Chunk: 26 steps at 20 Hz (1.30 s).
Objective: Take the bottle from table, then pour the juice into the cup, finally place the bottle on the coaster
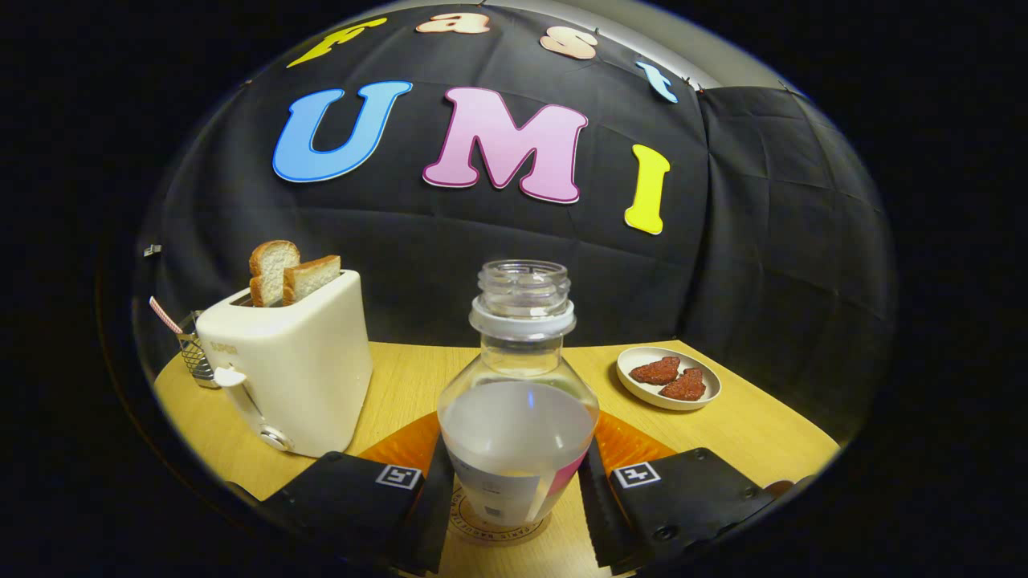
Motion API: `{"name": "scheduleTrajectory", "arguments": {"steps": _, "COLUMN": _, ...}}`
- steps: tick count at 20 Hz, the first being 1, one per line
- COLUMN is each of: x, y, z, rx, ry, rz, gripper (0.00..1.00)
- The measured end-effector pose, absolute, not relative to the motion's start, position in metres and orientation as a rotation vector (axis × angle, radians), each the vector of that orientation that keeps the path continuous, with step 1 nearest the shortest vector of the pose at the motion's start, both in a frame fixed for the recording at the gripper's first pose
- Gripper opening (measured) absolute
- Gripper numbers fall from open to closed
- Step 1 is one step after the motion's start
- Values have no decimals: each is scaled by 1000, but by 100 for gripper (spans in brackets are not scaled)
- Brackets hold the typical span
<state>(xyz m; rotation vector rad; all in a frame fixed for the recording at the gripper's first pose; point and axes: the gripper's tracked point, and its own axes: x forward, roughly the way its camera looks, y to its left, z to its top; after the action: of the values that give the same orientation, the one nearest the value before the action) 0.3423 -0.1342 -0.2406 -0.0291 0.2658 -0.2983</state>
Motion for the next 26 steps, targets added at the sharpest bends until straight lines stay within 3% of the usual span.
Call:
{"name": "scheduleTrajectory", "arguments": {"steps": 10, "x": 339, "y": -130, "z": -257, "rx": 17, "ry": 272, "rz": -302, "gripper": 74}}
{"name": "scheduleTrajectory", "arguments": {"steps": 14, "x": 334, "y": -130, "z": -259, "rx": 61, "ry": 277, "rz": -318, "gripper": 80}}
{"name": "scheduleTrajectory", "arguments": {"steps": 17, "x": 329, "y": -130, "z": -257, "rx": 64, "ry": 296, "rz": -329, "gripper": 99}}
{"name": "scheduleTrajectory", "arguments": {"steps": 26, "x": 270, "y": -116, "z": -226, "rx": 84, "ry": 301, "rz": -370, "gripper": 98}}
